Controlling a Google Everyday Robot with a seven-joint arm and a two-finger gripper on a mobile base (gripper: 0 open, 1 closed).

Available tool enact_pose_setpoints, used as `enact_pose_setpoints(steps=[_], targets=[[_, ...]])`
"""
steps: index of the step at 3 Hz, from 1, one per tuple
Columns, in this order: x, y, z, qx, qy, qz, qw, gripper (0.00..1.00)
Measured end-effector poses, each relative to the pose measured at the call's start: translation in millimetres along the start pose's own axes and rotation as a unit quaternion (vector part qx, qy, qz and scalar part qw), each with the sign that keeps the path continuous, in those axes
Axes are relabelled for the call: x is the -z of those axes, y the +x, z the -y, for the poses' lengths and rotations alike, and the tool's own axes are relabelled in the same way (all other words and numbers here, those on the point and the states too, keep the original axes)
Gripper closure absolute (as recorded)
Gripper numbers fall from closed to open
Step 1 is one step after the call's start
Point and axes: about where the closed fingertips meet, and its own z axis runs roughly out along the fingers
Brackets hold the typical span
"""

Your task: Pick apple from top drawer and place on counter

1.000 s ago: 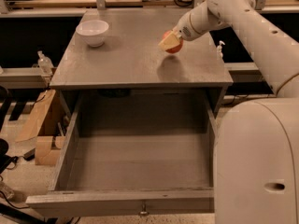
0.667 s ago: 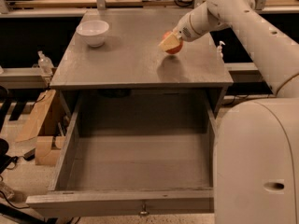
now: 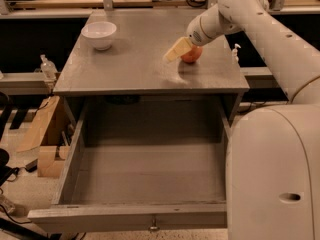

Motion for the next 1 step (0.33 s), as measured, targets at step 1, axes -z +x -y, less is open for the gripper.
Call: enact_pose_setpoints(steps=[1], targets=[[0.0,0.0,0.0,0.0,0.0,0.0,1.0,0.0]])
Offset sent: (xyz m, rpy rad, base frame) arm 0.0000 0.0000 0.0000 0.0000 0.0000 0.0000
